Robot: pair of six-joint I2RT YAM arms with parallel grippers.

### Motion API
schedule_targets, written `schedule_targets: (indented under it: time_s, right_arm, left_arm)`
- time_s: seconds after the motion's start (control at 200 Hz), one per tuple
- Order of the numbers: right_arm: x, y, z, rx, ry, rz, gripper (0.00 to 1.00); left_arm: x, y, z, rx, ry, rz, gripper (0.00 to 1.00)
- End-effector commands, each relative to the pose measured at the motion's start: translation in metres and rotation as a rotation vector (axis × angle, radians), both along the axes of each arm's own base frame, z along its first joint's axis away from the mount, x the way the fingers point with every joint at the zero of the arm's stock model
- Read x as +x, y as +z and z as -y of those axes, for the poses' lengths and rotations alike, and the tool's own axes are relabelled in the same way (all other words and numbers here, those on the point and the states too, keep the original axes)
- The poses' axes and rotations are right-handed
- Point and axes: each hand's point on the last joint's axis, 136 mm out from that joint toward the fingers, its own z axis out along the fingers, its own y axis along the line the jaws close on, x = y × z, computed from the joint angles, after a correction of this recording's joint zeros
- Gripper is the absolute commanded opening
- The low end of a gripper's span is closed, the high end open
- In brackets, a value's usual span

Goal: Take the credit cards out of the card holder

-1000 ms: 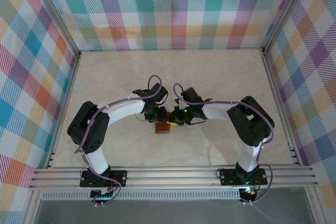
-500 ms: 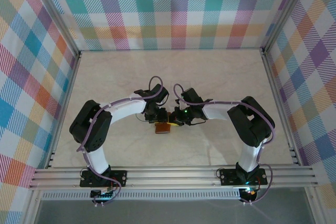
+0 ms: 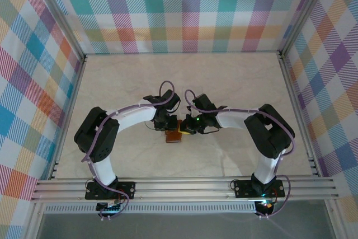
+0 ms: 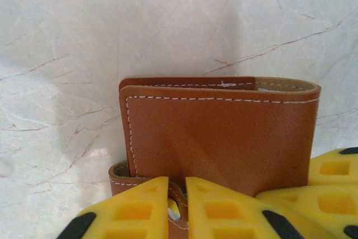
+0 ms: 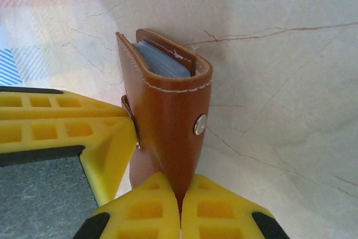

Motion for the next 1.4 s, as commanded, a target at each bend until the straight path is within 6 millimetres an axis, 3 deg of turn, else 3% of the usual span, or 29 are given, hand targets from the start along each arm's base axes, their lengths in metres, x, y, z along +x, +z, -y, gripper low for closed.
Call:
schedule_targets:
  time_s: [0.0, 0.225, 0.5, 0.865, 1.125, 1.295, 1.395]
  right_arm:
    - [-0.009, -0.003, 0.013, -0.06, 0.01, -0.001, 0.04]
    - [-0.01, -0.003, 0.023, -0.117, 0.024, 0.012, 0.04]
    - [-0.011, -0.004, 0.036, -0.21, 0.031, 0.017, 0.12]
    - [-0.004, 0.01, 0.048, -0.305, 0.006, 0.053, 0.47]
    - [-0.007, 0.02, 0.037, -0.359, 0.048, 0.085, 0.71]
    - [-0.009, 0.018, 0.029, -0.415, 0.079, 0.091, 0.89]
    - [-0.009, 0.015, 0.029, -0.452, 0.079, 0.09, 0.93]
  left_arm:
    - [-0.012, 0.002, -0.019, 0.084, -0.011, -0.012, 0.1]
    - [-0.015, 0.013, -0.029, 0.105, -0.008, 0.014, 0.08]
    - [-0.026, 0.001, -0.031, 0.047, 0.009, -0.031, 0.06]
    - [-0.026, -0.01, -0.019, -0.116, 0.003, -0.035, 0.04]
    - [-0.026, -0.016, -0.016, -0.206, 0.002, -0.043, 0.04]
    - [-0.026, -0.019, -0.013, -0.26, -0.001, -0.058, 0.04]
    - [-0.027, -0.021, -0.013, -0.279, 0.007, -0.068, 0.04]
